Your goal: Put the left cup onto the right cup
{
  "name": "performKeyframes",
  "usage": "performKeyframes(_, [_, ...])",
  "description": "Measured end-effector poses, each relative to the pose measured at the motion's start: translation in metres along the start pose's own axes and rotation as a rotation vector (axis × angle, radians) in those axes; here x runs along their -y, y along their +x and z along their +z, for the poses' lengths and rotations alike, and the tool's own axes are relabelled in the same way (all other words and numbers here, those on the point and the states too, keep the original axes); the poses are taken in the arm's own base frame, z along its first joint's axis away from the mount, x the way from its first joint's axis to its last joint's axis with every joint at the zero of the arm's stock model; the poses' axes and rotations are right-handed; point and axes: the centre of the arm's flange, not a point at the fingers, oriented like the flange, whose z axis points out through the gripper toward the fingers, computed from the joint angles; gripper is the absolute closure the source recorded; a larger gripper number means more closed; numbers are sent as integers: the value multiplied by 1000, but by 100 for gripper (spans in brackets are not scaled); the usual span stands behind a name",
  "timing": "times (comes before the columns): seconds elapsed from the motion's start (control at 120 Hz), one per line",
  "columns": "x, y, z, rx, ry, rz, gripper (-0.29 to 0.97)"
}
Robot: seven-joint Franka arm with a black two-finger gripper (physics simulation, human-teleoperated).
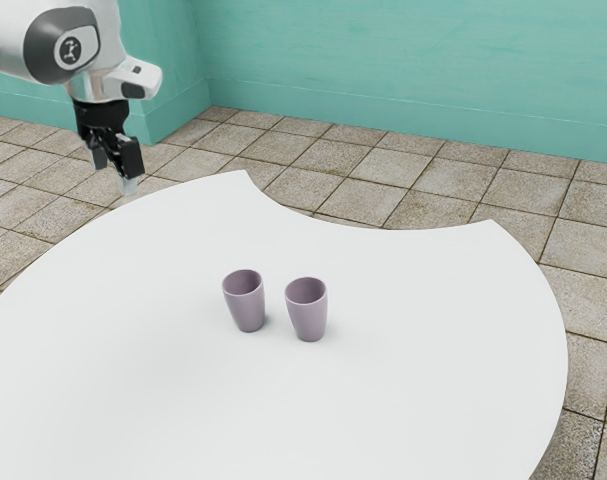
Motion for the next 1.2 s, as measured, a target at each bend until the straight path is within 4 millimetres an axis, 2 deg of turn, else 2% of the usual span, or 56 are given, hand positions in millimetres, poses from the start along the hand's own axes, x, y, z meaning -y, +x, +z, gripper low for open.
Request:
performKeyframes(0.258, [6, 33, 53, 30, 1, 0, 0])
performKeyframes(0.467, [-8, 51, 73, 13, -53, -23, 0])
performKeyframes(0.875, [-18, 78, 133, 30, -155, -134, 0])
performKeyframes(1.2, [-35, 86, 152, 17, -183, -183, 0])
